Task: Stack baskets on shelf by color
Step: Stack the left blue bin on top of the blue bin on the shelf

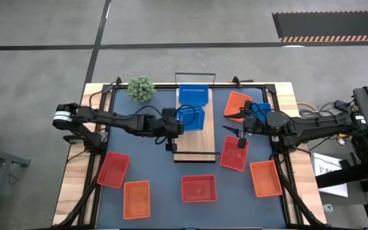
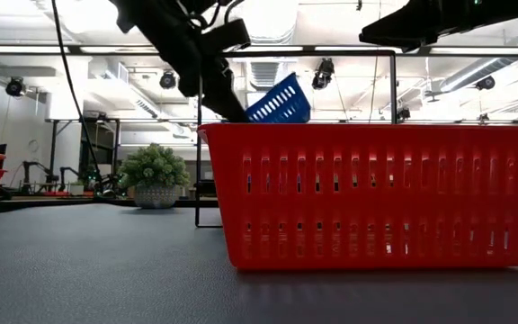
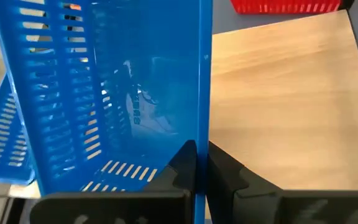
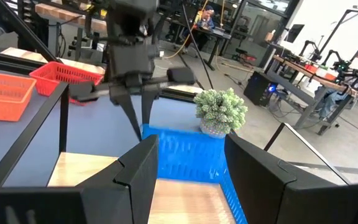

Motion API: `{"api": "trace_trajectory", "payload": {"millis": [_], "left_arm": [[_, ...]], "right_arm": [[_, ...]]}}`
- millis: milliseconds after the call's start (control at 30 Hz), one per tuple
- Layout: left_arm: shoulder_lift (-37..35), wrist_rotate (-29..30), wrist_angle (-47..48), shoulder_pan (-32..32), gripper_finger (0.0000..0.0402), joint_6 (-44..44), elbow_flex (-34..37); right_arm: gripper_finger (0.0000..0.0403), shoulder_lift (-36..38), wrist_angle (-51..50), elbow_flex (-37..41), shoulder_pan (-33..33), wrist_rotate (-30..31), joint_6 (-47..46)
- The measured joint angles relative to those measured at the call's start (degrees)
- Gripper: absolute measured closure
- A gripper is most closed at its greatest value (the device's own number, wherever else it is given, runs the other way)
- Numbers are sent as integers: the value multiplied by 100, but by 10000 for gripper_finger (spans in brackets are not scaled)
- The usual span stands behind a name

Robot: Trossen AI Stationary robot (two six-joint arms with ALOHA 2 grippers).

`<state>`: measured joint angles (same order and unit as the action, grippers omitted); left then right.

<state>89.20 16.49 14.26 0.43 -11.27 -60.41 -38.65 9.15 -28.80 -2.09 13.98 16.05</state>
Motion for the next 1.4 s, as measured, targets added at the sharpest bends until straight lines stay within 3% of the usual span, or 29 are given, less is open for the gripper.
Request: {"api": "trace_trajectory", "payload": {"millis": [300,567,767,933,1167,1400], "left_arm": [[498,5,-337,0,397,-138,45],[595,28,-359,51,347,-159,41],[447,28,-264,72,322,-175,17],[-147,30,211,24,319,-561,-60],[-947,309,1217,168,335,-716,253],[-1010,308,558,407,395,-437,1091]], "right_arm": [[225,-7,-2,0,0,0,-22],[225,-7,-6,0,-2,0,-46],[225,-7,-19,0,-1,0,-51],[225,-11,-31,0,-2,2,-131],[225,-13,-33,0,0,2,-127],[225,-57,-39,0,0,4,-114]]}}
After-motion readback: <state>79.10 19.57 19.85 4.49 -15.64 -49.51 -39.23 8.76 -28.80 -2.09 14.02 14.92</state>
